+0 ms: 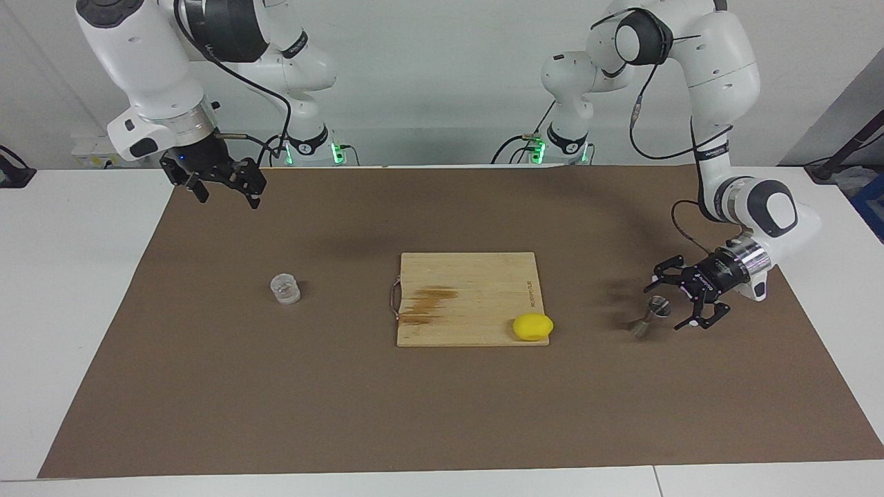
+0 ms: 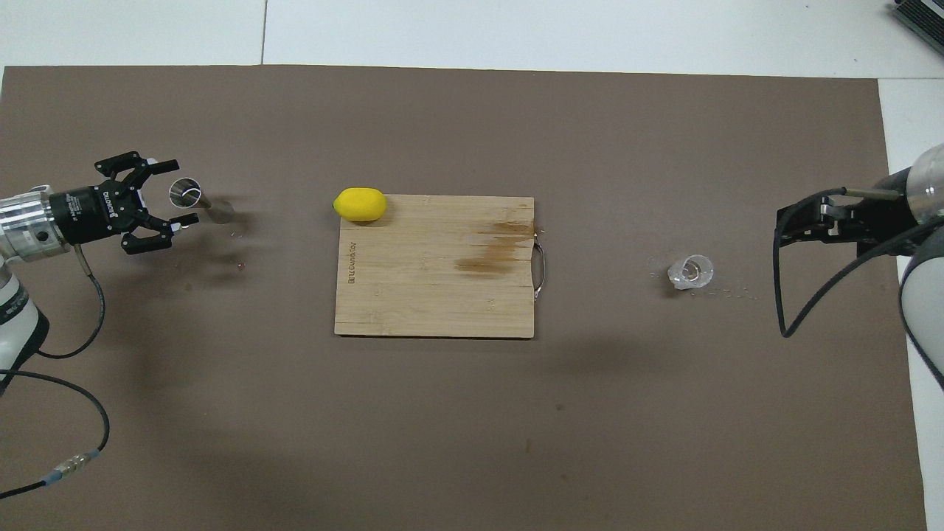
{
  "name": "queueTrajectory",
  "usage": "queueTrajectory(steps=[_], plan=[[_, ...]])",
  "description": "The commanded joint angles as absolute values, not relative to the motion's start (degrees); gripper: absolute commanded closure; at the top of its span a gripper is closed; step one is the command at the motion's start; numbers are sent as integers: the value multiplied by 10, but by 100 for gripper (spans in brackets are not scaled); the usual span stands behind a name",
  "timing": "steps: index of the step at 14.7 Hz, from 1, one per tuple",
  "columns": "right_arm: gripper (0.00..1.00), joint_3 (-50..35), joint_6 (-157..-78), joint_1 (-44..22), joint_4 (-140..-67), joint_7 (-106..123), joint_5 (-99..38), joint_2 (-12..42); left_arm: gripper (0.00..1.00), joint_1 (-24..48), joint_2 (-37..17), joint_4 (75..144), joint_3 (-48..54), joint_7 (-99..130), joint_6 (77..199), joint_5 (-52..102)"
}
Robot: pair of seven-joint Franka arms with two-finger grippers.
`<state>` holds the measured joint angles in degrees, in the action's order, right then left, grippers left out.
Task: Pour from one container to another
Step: 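Close the left gripper around the small metal cup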
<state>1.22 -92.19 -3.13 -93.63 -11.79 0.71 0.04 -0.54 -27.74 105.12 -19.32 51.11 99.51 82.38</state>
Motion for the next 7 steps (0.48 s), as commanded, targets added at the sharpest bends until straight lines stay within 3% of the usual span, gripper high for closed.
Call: queueTrajectory(steps=[1, 4, 7], plan=[[0, 11, -917, -23, -947, -105, -6, -11, 0, 3, -275, 1064, -199, 498, 1007, 839], [0, 12, -916, -23, -947, -105, -6, -11, 2, 2, -275, 1067, -199, 498, 1007, 839], [0, 11, -916, -23, -947, -105, -6, -11, 15, 2, -275, 1067, -199, 498, 1007, 840]])
